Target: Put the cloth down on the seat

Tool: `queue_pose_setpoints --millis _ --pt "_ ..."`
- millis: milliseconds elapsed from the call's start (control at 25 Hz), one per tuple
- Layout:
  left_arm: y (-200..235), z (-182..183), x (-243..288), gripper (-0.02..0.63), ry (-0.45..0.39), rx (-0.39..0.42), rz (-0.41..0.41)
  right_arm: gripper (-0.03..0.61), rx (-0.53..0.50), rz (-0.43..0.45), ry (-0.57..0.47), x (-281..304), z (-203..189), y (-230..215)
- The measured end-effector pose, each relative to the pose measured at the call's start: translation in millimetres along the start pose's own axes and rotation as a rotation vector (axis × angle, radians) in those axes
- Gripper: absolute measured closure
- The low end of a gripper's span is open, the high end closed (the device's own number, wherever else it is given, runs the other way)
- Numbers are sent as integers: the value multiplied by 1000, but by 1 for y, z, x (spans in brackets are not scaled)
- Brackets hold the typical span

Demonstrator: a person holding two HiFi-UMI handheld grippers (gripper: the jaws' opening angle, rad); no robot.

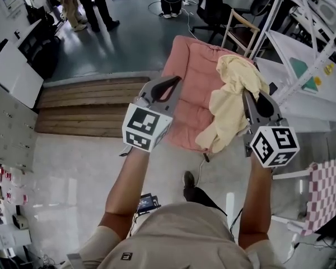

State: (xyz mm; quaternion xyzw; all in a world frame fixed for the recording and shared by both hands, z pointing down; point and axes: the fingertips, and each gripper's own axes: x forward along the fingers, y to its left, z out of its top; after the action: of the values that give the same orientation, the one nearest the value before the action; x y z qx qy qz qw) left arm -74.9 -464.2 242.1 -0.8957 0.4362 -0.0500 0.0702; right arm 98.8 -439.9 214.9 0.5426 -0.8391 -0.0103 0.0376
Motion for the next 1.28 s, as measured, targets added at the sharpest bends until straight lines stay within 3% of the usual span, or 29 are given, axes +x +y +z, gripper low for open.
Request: queue_pose_setpoints --millis 480,680,1280 --pt "25 -43 121 600 66 -3 -43 518 48 -87 47 85 -40 -115" --pt "32 -67 171 600 52 18 -35 517 83 -133 63 116 -69 -161" --pt "7 -204 284 600 184 -10 -95 512 181 -273 239 199 -262 -278"
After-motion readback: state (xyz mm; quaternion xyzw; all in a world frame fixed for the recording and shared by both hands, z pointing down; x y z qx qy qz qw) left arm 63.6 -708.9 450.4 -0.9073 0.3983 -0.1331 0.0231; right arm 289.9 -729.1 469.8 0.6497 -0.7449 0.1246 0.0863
